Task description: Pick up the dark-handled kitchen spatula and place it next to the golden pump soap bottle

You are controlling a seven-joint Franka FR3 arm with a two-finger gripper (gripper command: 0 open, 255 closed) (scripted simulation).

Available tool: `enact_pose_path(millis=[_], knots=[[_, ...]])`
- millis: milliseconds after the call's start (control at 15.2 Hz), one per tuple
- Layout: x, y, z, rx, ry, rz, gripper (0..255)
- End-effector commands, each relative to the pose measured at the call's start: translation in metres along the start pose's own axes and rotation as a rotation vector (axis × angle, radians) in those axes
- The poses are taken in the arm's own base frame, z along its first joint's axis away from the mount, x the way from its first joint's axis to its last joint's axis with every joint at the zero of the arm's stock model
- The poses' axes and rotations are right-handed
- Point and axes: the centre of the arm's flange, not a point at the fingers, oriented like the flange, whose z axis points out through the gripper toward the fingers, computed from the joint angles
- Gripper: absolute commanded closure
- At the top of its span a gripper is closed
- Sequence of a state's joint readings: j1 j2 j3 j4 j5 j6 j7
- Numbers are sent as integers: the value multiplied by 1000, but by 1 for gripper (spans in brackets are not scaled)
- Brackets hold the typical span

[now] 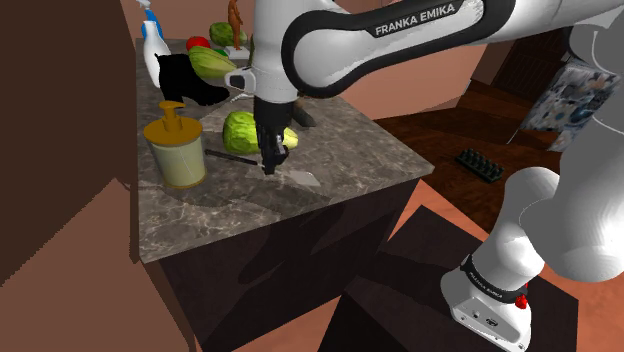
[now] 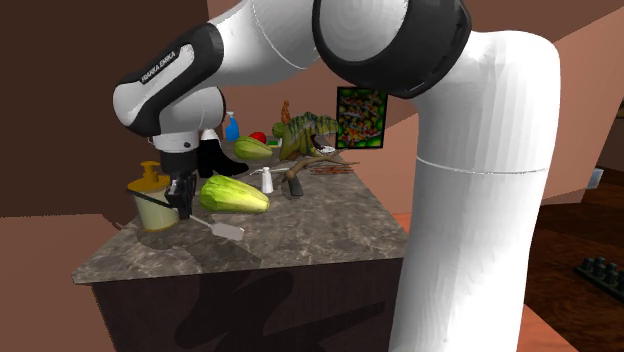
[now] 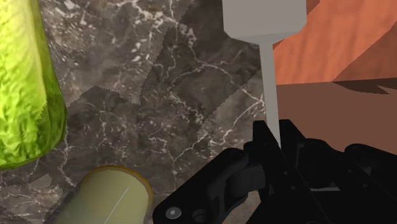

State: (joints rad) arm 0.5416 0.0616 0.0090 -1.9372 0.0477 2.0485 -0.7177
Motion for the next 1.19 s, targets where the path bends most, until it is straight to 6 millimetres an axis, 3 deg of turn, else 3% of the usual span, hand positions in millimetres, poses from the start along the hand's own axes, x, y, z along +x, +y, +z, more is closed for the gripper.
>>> enact_pose_path(millis=[0,1122], knots=[[-2,0,9,0,0,0,255],[-8,0,99,0,0,0,255]])
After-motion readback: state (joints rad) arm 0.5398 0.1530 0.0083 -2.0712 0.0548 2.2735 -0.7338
